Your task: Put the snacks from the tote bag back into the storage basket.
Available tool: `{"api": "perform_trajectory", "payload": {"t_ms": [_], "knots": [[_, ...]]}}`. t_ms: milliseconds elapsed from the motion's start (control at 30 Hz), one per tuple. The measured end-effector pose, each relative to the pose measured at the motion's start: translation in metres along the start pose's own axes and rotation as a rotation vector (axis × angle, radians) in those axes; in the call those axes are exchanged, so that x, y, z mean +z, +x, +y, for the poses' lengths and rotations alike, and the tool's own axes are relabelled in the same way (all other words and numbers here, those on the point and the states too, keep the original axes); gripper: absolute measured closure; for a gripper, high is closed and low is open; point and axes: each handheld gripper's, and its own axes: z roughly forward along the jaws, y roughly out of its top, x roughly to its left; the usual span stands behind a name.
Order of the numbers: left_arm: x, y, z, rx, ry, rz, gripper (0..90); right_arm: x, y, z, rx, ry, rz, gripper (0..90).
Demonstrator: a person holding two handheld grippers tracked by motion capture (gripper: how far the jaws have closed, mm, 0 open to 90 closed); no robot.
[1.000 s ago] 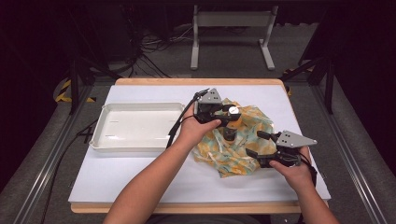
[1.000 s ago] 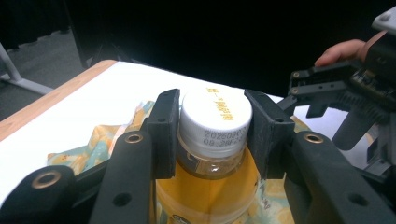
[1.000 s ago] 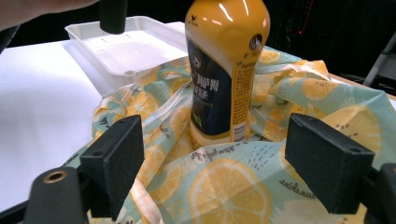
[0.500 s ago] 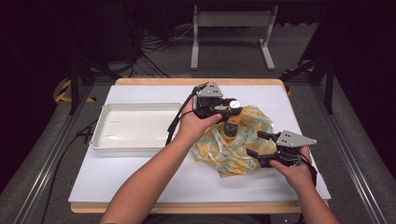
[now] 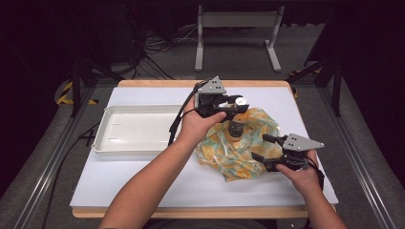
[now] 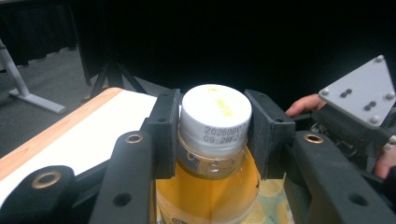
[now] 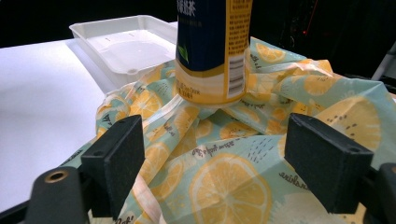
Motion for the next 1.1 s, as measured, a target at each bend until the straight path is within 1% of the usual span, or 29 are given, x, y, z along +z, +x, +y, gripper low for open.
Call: {"api": "perform_trajectory", "payload": {"t_ms": [67, 267, 367, 400, 433, 567, 600, 633, 667, 700, 733, 833, 900, 1000, 1067, 1100], "knots": [[-0.003, 0.0, 0.001, -0.008, -0.011, 0.001, 58.3, 0.0, 0.0, 0.0, 0.002, -0.002, 0.002, 21.0], [-0.007, 0.0, 0.001, -0.006, -0.013, -0.002, 58.3, -0.001, 0.0, 0.0, -0.002, -0.002, 0.0, 21.2], [-0.016, 0.002, 0.0, -0.004, -0.013, 0.005, 58.3, -0.001, 0.001, 0.001, -0.002, -0.008, 0.006, 21.7], [-0.016, 0.002, 0.0, -0.004, -0.013, 0.005, 58.3, -0.001, 0.001, 0.001, -0.003, -0.011, 0.008, 21.9], [-0.022, 0.003, 0.0, 0.001, -0.011, 0.014, 58.3, -0.001, 0.001, 0.002, -0.002, -0.012, 0.009, 21.9], [-0.034, 0.006, 0.0, 0.002, -0.01, 0.028, 58.3, -0.001, 0.002, 0.003, -0.003, -0.012, 0.011, 21.8], [-0.034, 0.006, 0.0, 0.002, -0.01, 0.028, 58.3, -0.001, 0.002, 0.003, -0.003, -0.012, 0.011, 21.8], [-0.041, 0.007, -0.001, 0.002, -0.008, 0.035, 58.3, -0.001, 0.002, 0.003, -0.004, -0.01, 0.01, 21.9], [-0.041, 0.007, -0.001, 0.002, -0.008, 0.035, 58.2, -0.001, 0.002, 0.003, -0.004, -0.01, 0.01, 21.9], [-0.048, 0.008, -0.002, -0.002, -0.012, 0.039, 58.3, -0.002, 0.002, 0.003, -0.004, -0.011, 0.011, 21.9], [-0.048, 0.008, -0.002, -0.002, -0.012, 0.039, 58.3, -0.002, 0.002, 0.003, -0.002, -0.011, 0.011, 21.9], [-0.06, 0.011, -0.004, -0.005, -0.019, 0.053, 58.2, -0.002, 0.002, 0.003, -0.003, -0.012, 0.007, 22.7], [-0.067, 0.015, -0.005, -0.014, -0.018, 0.057, 58.3, -0.002, 0.002, 0.004, -0.005, -0.011, 0.005, 22.8], [-0.075, 0.018, -0.008, -0.014, -0.016, 0.062, 58.3, -0.004, 0.001, 0.005, -0.008, -0.011, 0.0, 22.8], [-0.081, 0.021, -0.01, -0.02, -0.019, 0.064, 58.3, -0.007, 0.0, 0.007, -0.005, -0.022, -0.005, 22.8], [-0.081, 0.021, -0.01, -0.02, -0.019, 0.064, 58.3, -0.009, -0.001, 0.008, -0.005, -0.025, -0.009, 22.9]]}}
